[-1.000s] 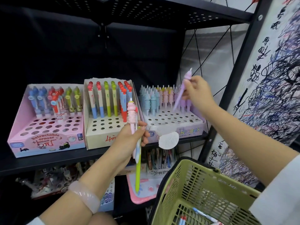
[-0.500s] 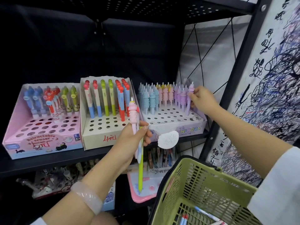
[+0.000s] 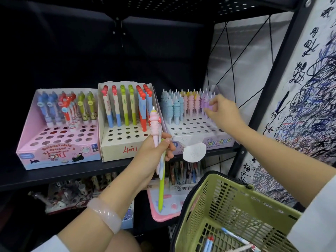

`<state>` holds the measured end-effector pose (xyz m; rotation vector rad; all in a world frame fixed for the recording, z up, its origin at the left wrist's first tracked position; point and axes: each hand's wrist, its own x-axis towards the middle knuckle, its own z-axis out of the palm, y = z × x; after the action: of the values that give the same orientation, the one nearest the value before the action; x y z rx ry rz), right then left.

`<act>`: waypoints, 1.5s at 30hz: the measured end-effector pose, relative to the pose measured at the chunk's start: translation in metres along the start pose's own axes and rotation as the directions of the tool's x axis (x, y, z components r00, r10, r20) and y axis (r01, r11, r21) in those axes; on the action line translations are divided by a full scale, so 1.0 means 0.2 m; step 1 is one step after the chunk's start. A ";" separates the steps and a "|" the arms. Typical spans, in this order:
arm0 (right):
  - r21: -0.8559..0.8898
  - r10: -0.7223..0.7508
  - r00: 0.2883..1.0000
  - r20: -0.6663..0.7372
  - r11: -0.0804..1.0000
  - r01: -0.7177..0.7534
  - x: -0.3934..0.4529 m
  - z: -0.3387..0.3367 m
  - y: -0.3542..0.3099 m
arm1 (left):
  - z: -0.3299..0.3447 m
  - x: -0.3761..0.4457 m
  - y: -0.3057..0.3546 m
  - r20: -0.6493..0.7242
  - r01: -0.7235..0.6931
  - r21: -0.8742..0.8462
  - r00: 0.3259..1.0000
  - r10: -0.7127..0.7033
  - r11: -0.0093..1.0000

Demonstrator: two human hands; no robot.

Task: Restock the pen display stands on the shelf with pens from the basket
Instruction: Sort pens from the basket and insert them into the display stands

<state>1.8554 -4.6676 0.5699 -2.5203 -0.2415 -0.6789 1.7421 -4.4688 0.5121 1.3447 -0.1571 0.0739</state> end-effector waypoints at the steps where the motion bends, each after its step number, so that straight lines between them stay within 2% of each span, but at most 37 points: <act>1: 0.113 -0.030 0.997 0.074 0.993 0.022 -0.02 0.01 -0.06 | 0.00 0.00 0.00 0.000 0.000 0.002 1.000 0.000 1.000; 3: 0.400 -0.098 0.942 0.322 0.916 -0.042 -0.09 0.02 -0.20 | 0.01 -0.01 0.01 0.001 -0.003 0.006 1.000 0.003 1.000; 5: 0.550 -0.198 0.839 0.506 0.824 -0.137 -0.15 0.02 -0.31 | 0.01 -0.02 0.03 0.005 -0.007 0.011 1.000 0.007 1.000; 7: 0.636 -0.300 0.774 0.558 0.753 -0.167 -0.20 0.04 -0.38 | 0.01 -0.03 0.04 0.019 -0.018 0.016 1.000 0.017 1.000; 10: 0.715 -0.379 0.737 0.560 0.670 -0.199 -0.22 0.05 -0.45 | 0.01 -0.03 0.06 0.040 -0.022 0.022 0.999 0.021 1.000; 16: 0.789 -0.388 0.762 0.519 0.560 -0.253 -0.21 0.09 -0.48 | 0.00 -0.04 0.06 0.050 0.017 0.037 0.999 -0.019 0.999; 18: 0.848 -0.337 0.827 0.451 0.452 -0.278 -0.17 0.08 -0.48 | 0.00 -0.04 0.05 0.056 0.035 0.038 0.998 -0.037 0.999; 20: 0.906 -0.200 0.914 0.352 0.316 -0.280 -0.10 0.04 -0.47 | -0.02 -0.03 0.04 0.047 0.043 0.052 0.998 -0.045 0.998; 21: 0.922 -0.112 0.950 0.293 0.296 -0.249 -0.05 0.02 -0.44 | -0.03 -0.03 0.04 0.037 0.040 0.061 0.998 -0.042 0.997; 22: 0.922 -0.029 0.974 0.226 0.328 -0.204 -0.01 0.00 -0.42 | -0.04 -0.03 0.04 0.027 0.035 0.067 0.999 -0.037 0.997; 25: 0.795 0.127 0.991 0.034 0.598 -0.104 0.11 -0.04 -0.30 | -0.06 -0.01 0.05 0.010 0.020 0.074 1.000 -0.021 0.997; 27: 0.642 0.148 0.988 -0.042 0.762 -0.087 0.16 -0.03 -0.22 | -0.07 -0.01 0.05 0.000 0.022 0.082 1.000 -0.022 0.996; 29: 0.481 0.134 0.989 -0.065 0.873 -0.086 0.19 0.00 -0.16 | -0.07 0.00 0.04 -0.010 0.027 0.077 1.000 -0.026 0.997; 32: 0.384 0.097 0.991 -0.087 0.922 -0.057 0.20 0.07 -0.12 | -0.07 0.01 0.03 -0.025 0.027 0.051 0.999 -0.025 0.998; 38: 0.362 0.026 0.988 -0.150 0.932 0.030 0.22 0.15 -0.13 | -0.09 0.01 0.02 -0.043 0.018 0.039 0.999 -0.016 0.999; 45: 0.241 0.012 0.999 -0.052 0.971 0.001 0.26 0.24 -0.10 | -0.14 0.01 0.02 -0.034 0.024 0.044 0.999 -0.023 0.999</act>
<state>1.9148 -4.6233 0.5691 -2.2683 -0.2806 -0.6702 1.7448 -4.4411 0.5110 1.3885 -0.1116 0.0808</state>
